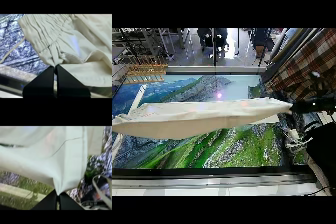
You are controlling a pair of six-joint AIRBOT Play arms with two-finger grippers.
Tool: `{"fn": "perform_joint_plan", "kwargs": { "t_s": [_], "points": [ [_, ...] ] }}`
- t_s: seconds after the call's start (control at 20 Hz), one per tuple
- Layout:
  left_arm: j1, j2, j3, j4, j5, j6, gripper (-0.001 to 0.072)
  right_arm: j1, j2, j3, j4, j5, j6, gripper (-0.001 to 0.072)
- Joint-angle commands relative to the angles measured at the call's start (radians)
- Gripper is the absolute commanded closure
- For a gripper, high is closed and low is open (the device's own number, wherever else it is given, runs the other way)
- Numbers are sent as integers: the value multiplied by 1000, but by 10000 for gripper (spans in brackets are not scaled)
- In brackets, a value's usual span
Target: Fold the clothes and pants, and hang the long-sleeved shirts on hangers.
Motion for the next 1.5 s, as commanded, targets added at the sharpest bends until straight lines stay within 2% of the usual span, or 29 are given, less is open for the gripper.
{"fn": "perform_joint_plan", "kwargs": {
  "t_s": [0.0, 0.2, 0.25, 0.3, 0.35, 0.5, 0.6, 0.65, 0.7, 0.8, 0.85, 0.9, 0.95, 1.0, 1.05, 1.15, 1.25, 1.35, 1.4, 1.45],
  "points": [
    [16, -5, -153, 68, -1, 219, 702, -3, 35, -195, -91, 153, -21, 694],
    [47, -34, -390, 255, 104, 245, 700, -3, 60, -595, -128, -2, -37, 680],
    [53, -47, -429, 281, 130, 245, 700, -3, 60, -647, -143, -15, -39, 520],
    [58, -61, -452, 300, 153, 245, 700, -3, 60, -675, -171, -19, -35, 295],
    [63, -77, -459, 308, 166, 244, 700, -3, 61, -676, -193, -18, -32, 250],
    [69, -89, -449, 367, 228, 201, 683, -24, 61, -611, -233, -49, 19, 244],
    [73, -90, -410, 452, 261, 112, 683, -42, 60, -563, -235, -127, 79, 241],
    [76, -90, -387, 465, 266, 91, 688, -41, 60, -550, -232, -161, 108, 203],
    [83, -90, -368, 458, 267, 94, 698, -40, 60, -547, -217, -192, 126, 165],
    [86, -90, -355, 457, 273, 136, 698, -40, 59, -547, -107, -241, 143, 166],
    [86, -91, -355, 473, 282, 154, 663, -40, 59, -547, -48, -277, 149, 166],
    [88, -94, -355, 493, 296, 141, 496, -40, 59, -547, 17, -320, 154, 167],
    [89, -98, -355, 529, 321, 71, 313, -40, 58, -547, 78, -363, 178, 172],
    [90, -101, -354, 547, 341, -5, 159, -40, 50, -547, 145, -413, 193, 183],
    [89, -101, -349, 539, 353, -69, 42, -40, 33, -547, 204, -462, 202, 199],
    [88, -99, -303, 428, 346, -123, 1, -40, -33, -546, 319, -564, 202, 199],
    [95, -87, -225, 174, 344, -121, 2, -40, -125, -533, 407, -655, 200, 218],
    [109, -75, -156, -150, 350, -39, 3, -39, -229, -480, 421, -685, 201, 235],
    [114, -71, -137, -309, 349, 22, 4, -39, -271, -451, 418, -687, 200, 277],
    [120, -69, -132, -423, 349, 65, 5, -39, -307, -422, 419, -690, 200, 289]
  ]
}}
